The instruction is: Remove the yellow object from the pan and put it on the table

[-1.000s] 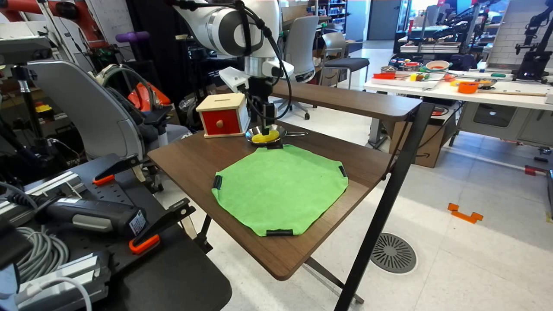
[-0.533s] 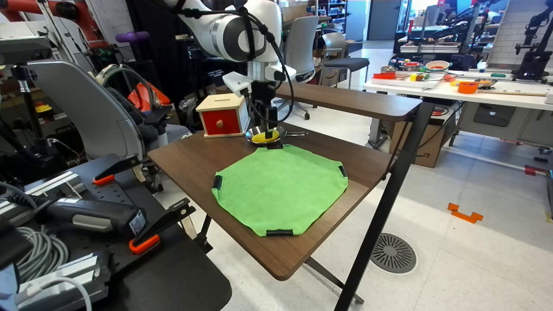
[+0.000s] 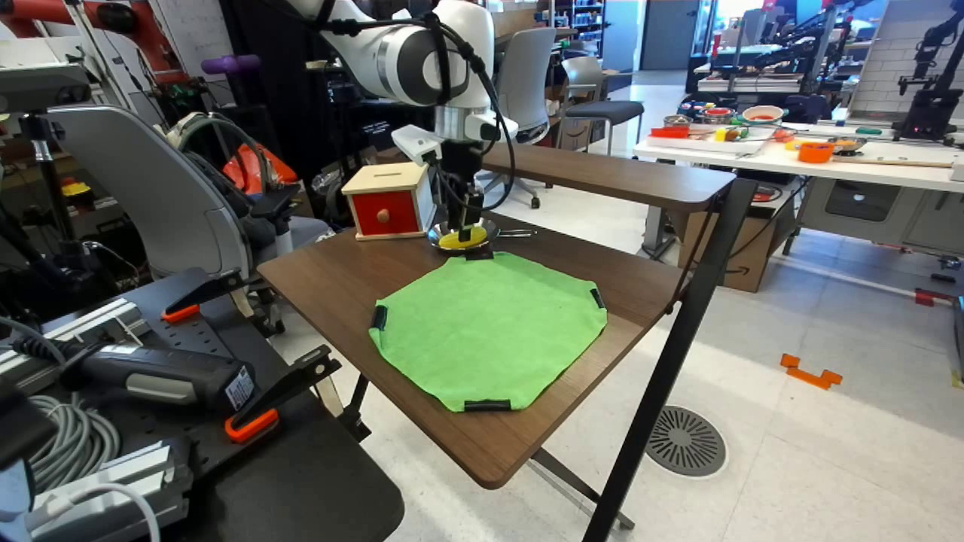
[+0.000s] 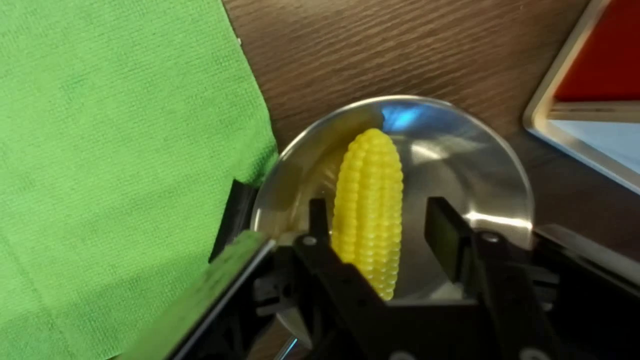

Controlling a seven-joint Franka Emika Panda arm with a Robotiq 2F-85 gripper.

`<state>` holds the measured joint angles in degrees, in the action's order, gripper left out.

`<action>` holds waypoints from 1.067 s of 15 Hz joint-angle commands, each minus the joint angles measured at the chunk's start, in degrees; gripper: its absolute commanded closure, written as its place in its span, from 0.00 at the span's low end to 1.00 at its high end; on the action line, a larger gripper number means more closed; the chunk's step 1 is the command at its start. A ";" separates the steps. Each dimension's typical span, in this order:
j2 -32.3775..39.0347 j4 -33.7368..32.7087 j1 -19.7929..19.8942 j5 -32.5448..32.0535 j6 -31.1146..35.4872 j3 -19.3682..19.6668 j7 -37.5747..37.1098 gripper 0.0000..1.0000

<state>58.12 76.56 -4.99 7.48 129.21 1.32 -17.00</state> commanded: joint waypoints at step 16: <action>-5.78 4.89 -1.37 -3.06 0.28 0.78 -0.66 0.94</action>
<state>58.39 73.82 -5.36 5.41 126.80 1.56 -17.64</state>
